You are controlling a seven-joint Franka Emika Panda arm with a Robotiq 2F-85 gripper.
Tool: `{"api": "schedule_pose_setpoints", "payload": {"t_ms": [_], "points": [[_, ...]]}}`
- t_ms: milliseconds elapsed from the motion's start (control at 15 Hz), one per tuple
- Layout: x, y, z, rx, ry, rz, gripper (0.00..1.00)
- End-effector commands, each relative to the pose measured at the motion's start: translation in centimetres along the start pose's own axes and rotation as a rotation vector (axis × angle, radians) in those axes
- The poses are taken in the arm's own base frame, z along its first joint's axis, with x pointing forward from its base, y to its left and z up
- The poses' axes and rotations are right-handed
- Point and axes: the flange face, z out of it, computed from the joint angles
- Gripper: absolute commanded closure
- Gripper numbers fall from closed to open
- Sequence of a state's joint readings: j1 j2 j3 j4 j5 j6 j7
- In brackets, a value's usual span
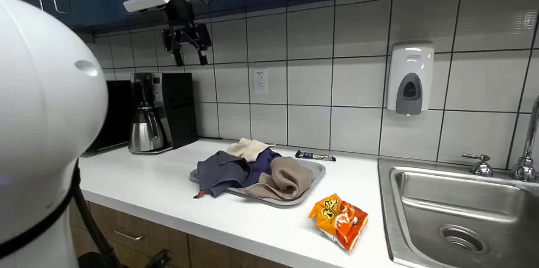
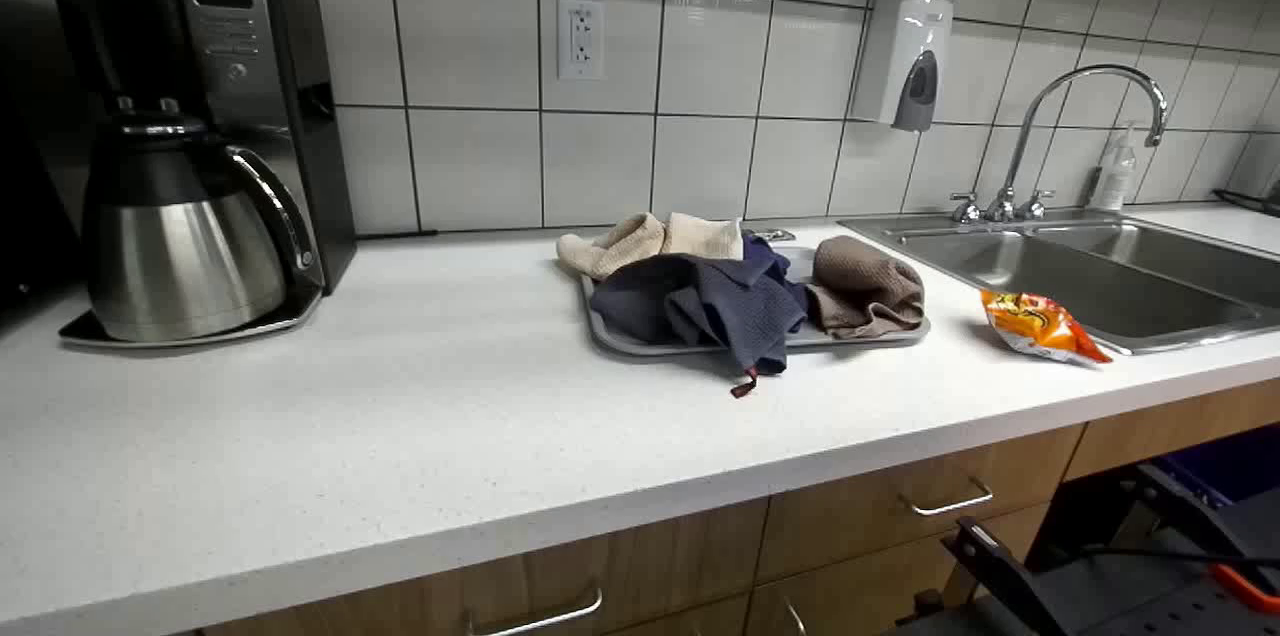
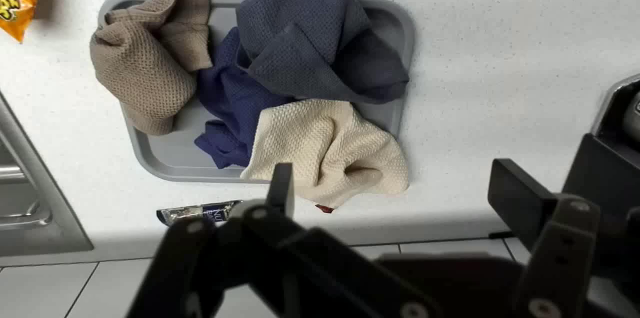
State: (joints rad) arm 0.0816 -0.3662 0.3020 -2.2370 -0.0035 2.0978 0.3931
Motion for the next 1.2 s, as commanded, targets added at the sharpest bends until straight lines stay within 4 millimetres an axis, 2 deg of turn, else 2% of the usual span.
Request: {"api": "schedule_pose_setpoints", "payload": {"t_ms": [0, 733, 1133], "points": [[0.0, 0.0, 0.0, 0.0, -0.001, 0.0, 0.0], [-0.1, -0.2, 0.2, -0.004, 0.03, 0.003, 0.0], [-0.8, -0.1, 2.4, 0.008, 0.044, 0.022, 0.0]]}}
